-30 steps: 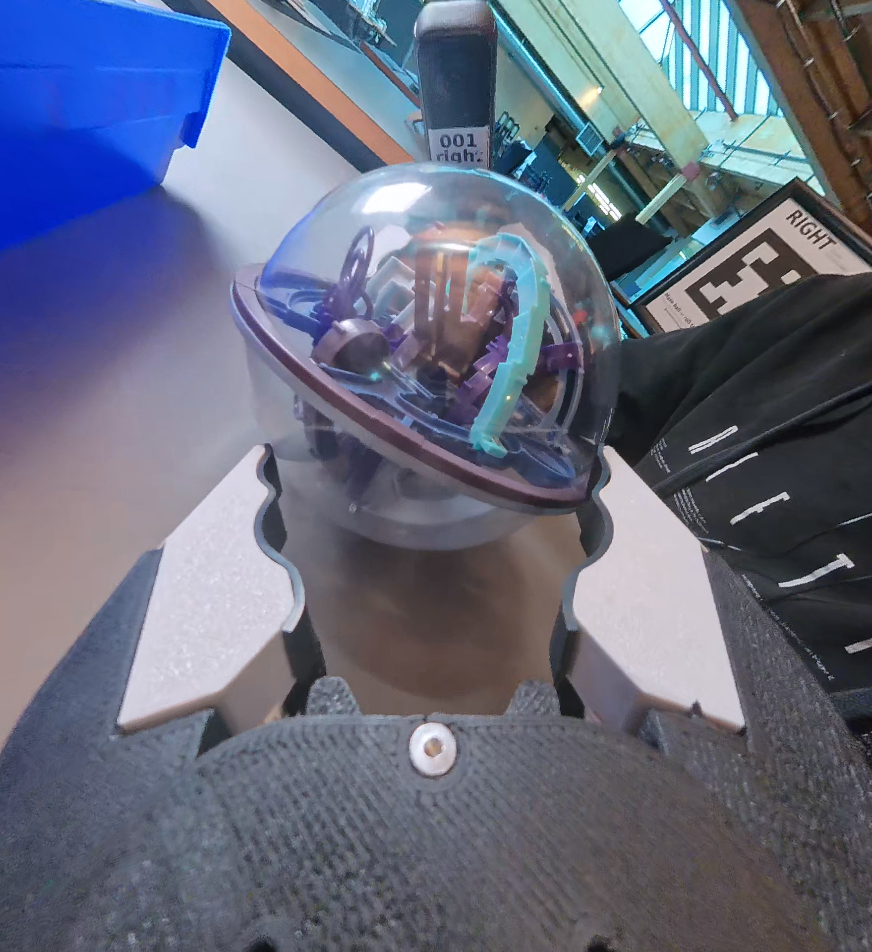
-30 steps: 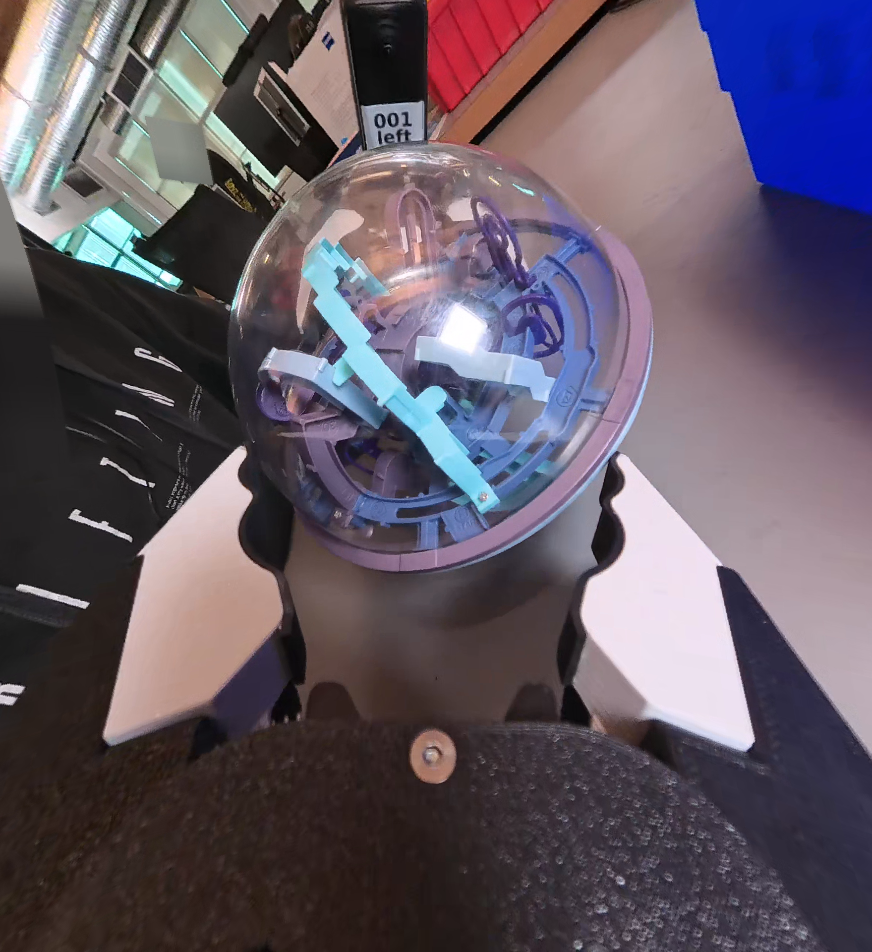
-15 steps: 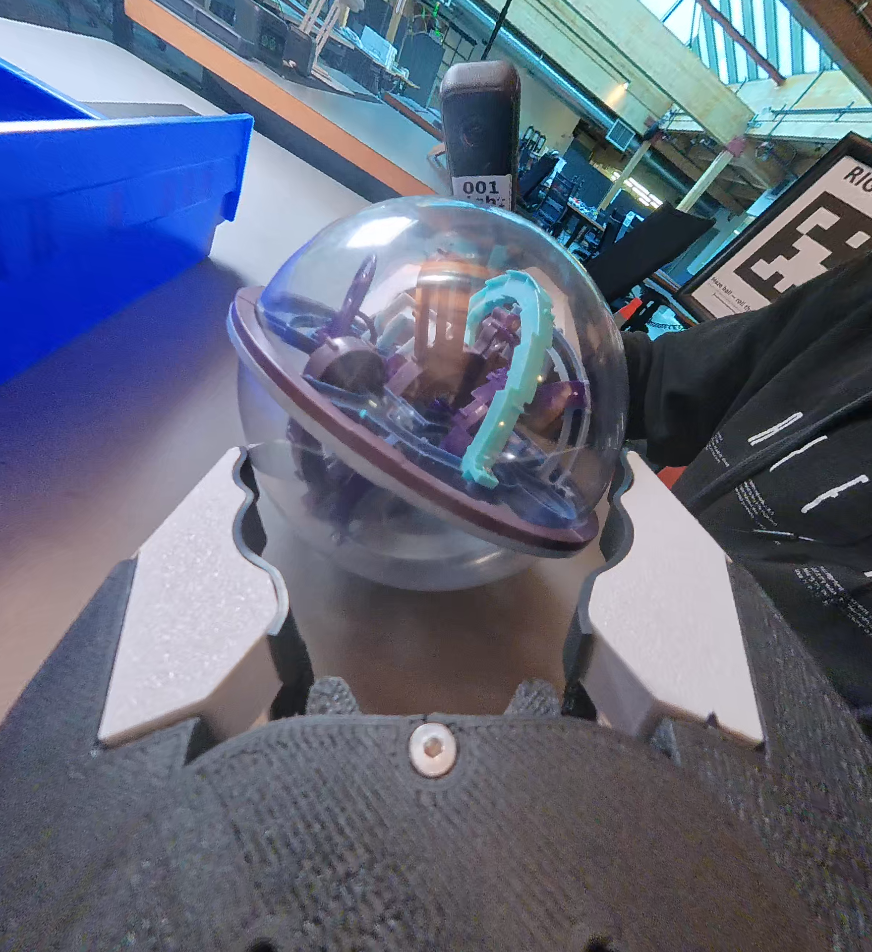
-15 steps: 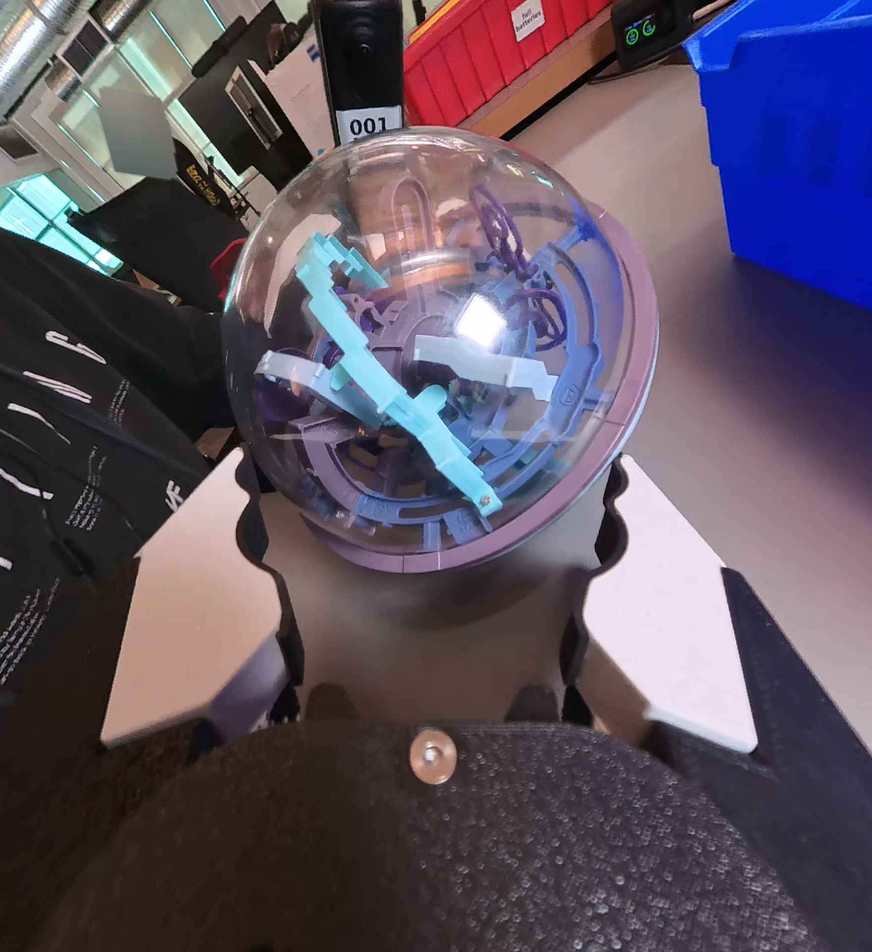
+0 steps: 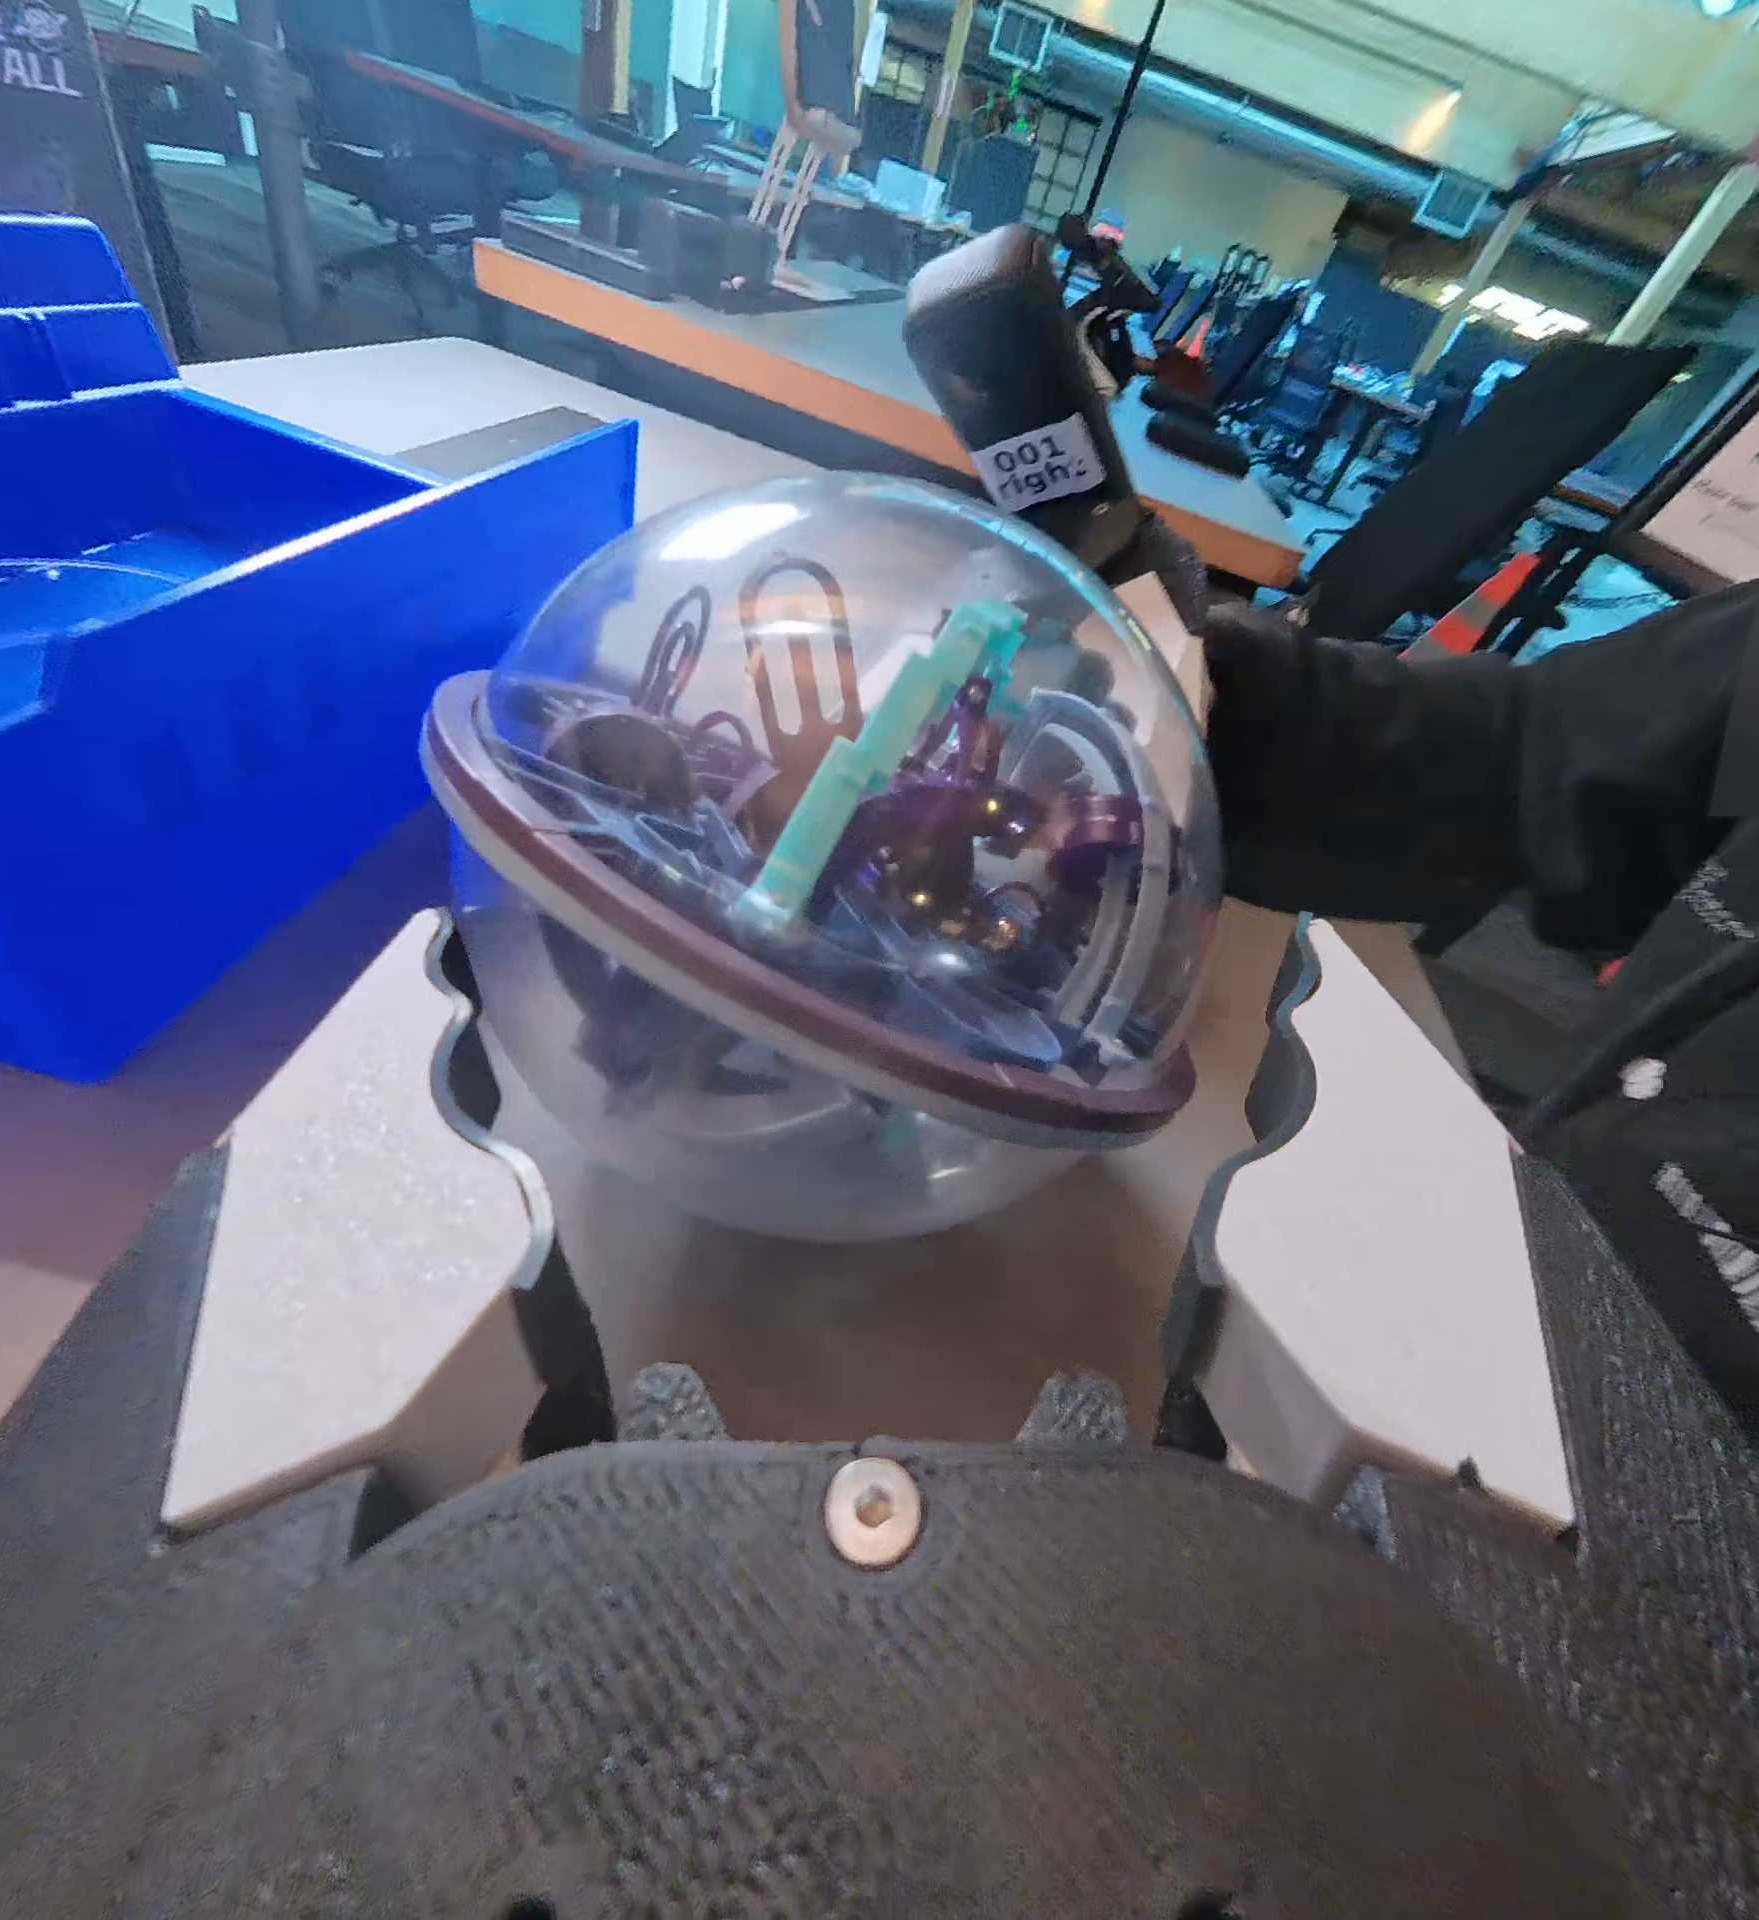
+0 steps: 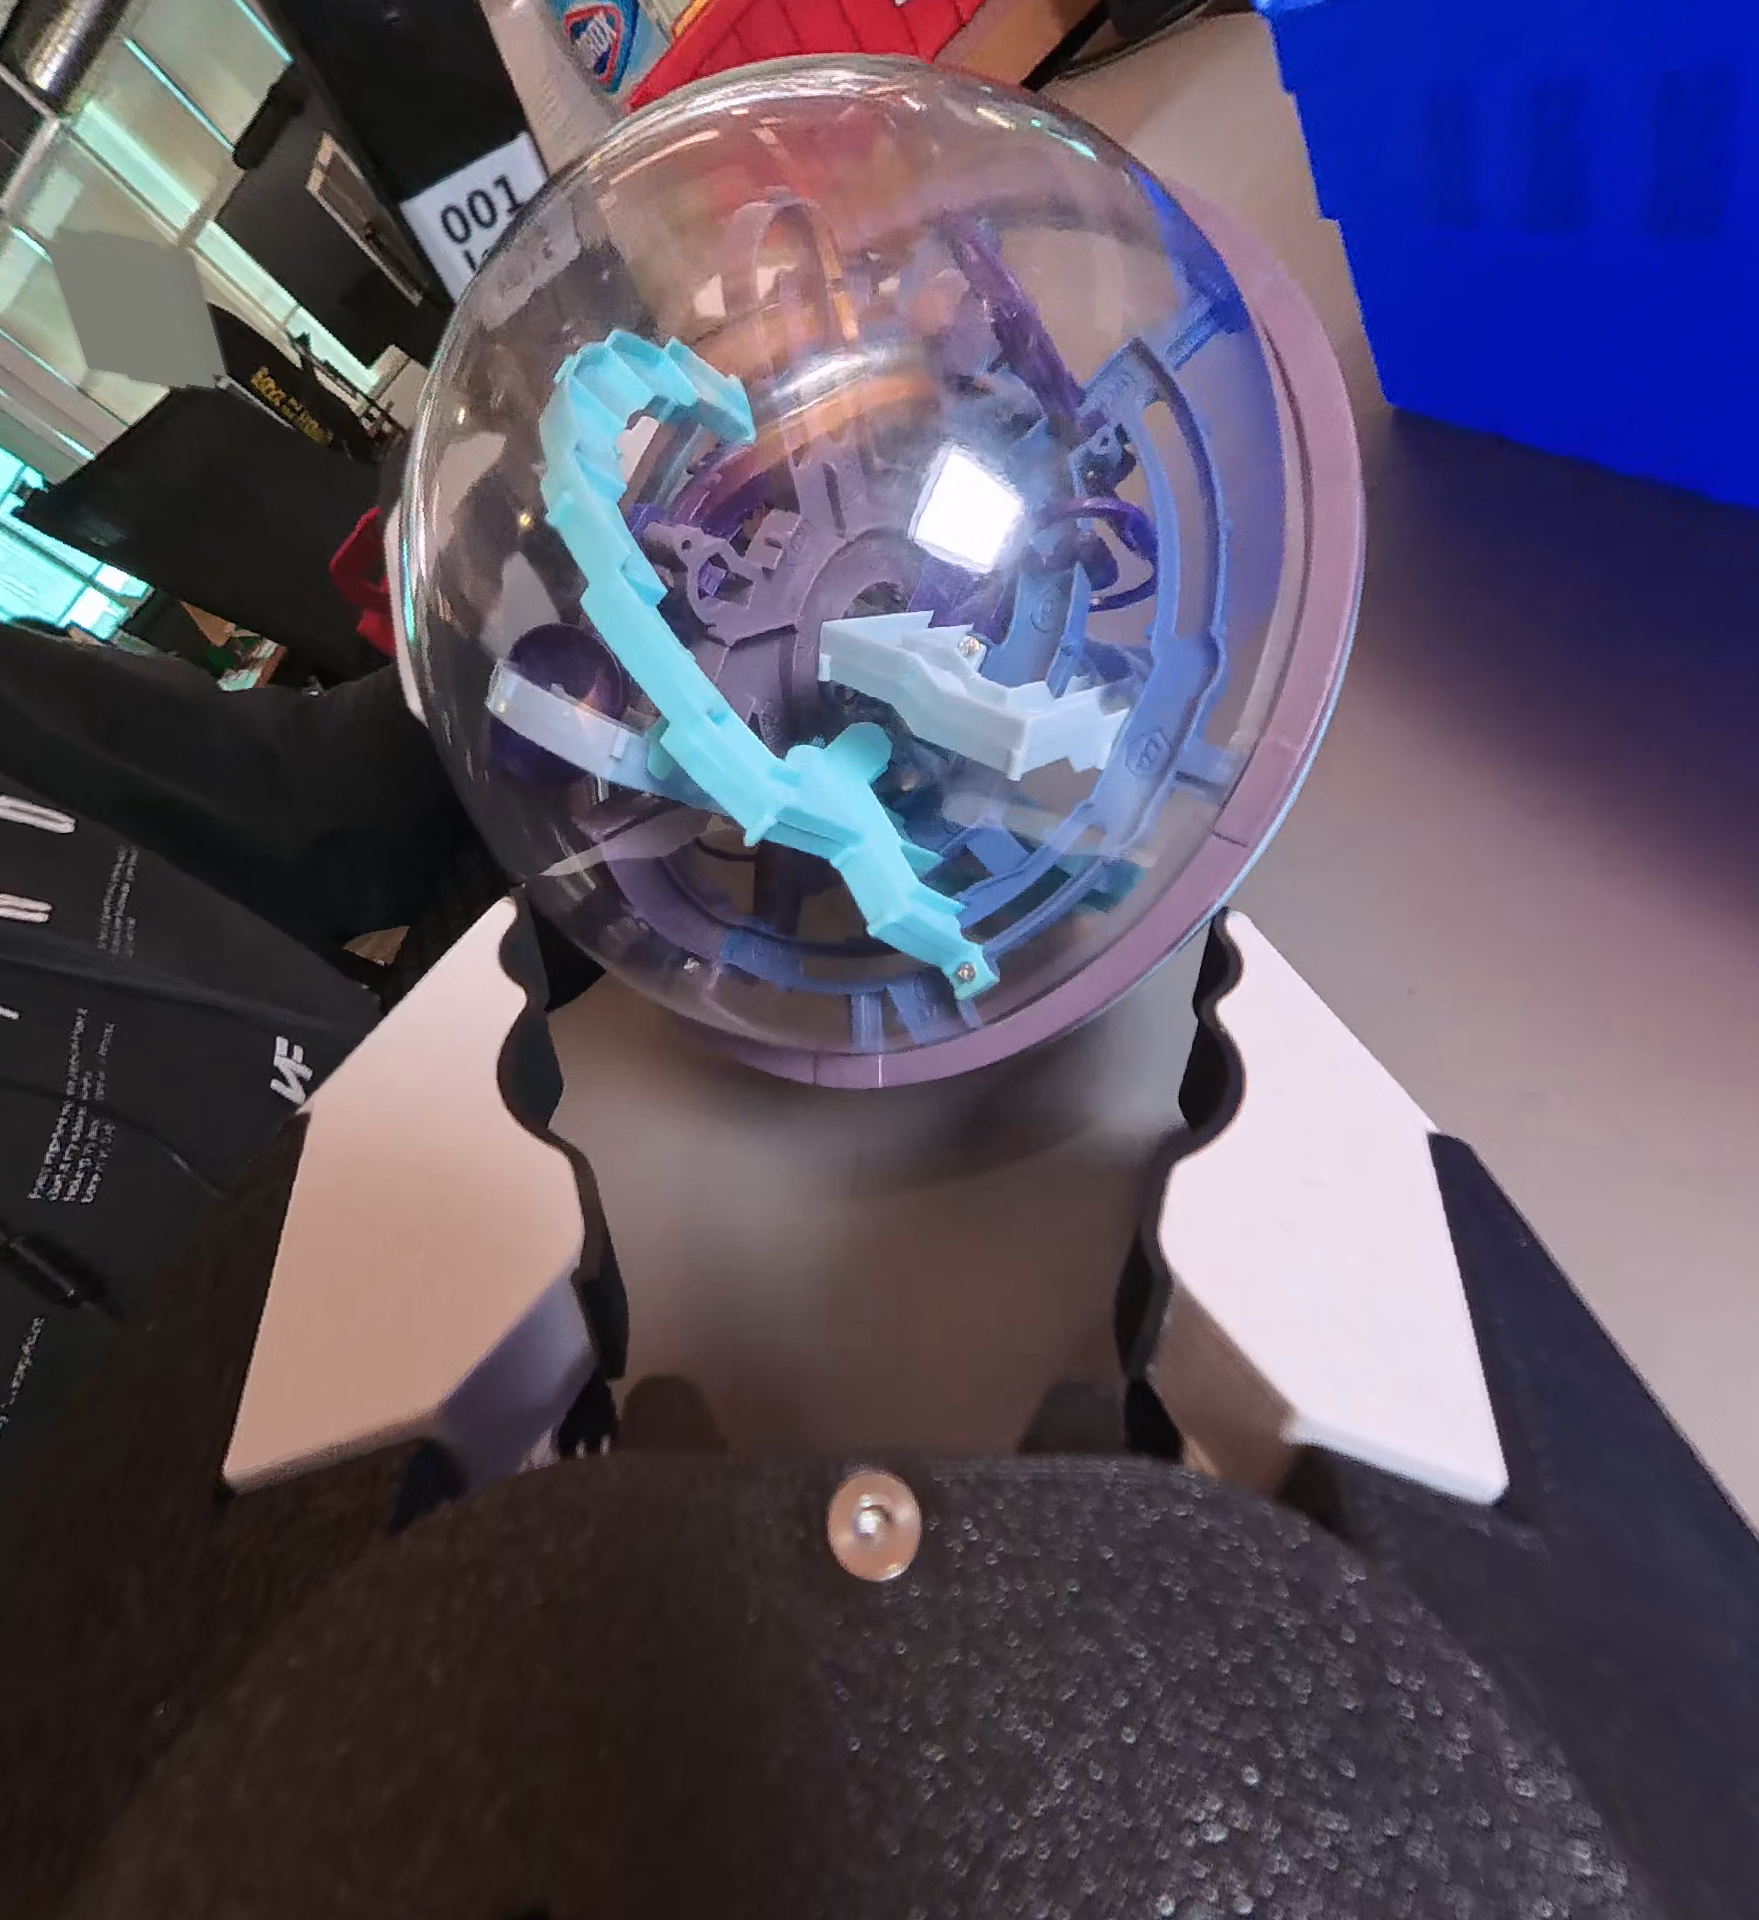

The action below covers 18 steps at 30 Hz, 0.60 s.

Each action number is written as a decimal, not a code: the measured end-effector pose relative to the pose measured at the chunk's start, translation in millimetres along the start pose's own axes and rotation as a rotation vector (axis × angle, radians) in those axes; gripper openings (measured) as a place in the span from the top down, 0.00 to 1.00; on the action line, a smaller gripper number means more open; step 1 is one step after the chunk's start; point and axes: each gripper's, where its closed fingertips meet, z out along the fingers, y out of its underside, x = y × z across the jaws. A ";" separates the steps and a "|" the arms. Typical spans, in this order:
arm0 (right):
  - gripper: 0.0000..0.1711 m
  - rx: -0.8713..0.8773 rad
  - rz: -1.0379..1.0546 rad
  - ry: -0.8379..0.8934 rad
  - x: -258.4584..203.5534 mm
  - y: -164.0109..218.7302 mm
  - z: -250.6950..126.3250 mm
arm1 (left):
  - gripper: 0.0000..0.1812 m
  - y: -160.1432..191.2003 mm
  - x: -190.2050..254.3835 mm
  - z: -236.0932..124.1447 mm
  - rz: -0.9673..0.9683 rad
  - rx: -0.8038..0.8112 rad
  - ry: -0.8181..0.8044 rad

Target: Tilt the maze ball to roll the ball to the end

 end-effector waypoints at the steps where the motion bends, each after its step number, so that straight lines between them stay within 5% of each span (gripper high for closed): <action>1: 0.29 0.006 -0.004 0.016 1.8 -1.9 -1.2 | 0.20 0.3 -3.9 2.6 0.001 -0.004 -0.018; 11: 0.21 0.060 -0.865 0.452 -10.2 -54.1 -20.7 | 0.27 -22.5 -18.9 29.4 -0.081 -0.029 -0.026; 15: 0.21 0.089 -0.767 0.384 -1.0 -50.7 -18.1 | 0.13 -26.4 -4.6 38.7 0.011 -0.025 0.075; 18: 0.21 0.129 -0.613 0.277 4.8 -47.6 -25.8 | 0.17 -18.2 -5.1 30.2 0.110 0.056 0.161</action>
